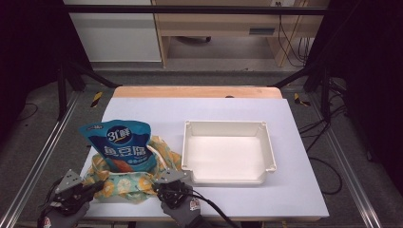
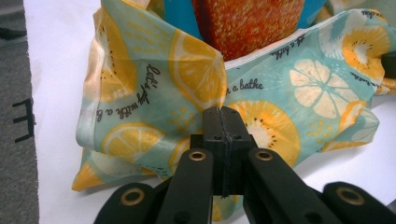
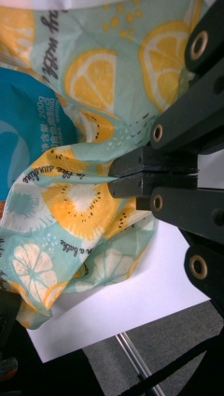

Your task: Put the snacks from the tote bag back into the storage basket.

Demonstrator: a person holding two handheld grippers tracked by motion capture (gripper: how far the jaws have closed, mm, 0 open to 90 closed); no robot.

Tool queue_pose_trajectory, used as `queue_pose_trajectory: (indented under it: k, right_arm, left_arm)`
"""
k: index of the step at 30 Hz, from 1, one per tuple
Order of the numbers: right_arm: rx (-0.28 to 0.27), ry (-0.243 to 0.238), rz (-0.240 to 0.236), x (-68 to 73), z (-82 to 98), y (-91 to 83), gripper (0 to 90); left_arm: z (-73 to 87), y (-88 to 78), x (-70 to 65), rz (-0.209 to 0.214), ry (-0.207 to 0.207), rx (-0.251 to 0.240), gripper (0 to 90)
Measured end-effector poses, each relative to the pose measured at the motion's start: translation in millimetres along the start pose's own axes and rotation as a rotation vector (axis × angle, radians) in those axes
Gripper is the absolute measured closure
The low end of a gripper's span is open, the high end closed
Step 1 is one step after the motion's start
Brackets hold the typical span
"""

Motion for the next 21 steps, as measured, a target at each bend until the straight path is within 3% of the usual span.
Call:
queue_pose_trajectory:
  k: [13, 17, 21]
  right_arm:
    - [0.035, -0.006, 0.030, -1.3, 6.2, 7.1, 83.5]
    - [0.019, -0.016, 0.010, -0.6, 4.8, 3.6, 74.3]
    - [-0.039, -0.020, -0.009, 1.4, -3.5, -11.6, 68.2]
  left_arm:
    - [3.1, 13.5, -1.4, 0.009, 0.034, 0.073, 90.0]
    - [4.1, 15.1, -1.2, 0.009, 0.036, 0.084, 89.9]
    - [4.5, 16.7, -1.0, 0.009, 0.037, 0.093, 89.9]
Point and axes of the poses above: each handheld gripper's, and its own axes: y roughly forward along the jaws, z roughly out of its underside, x roughly to its left, the point moved 4 cm from there along y, roughly forward along the jaws, and after that the axes turned 12 degrees about y, right-handed, at the moved point
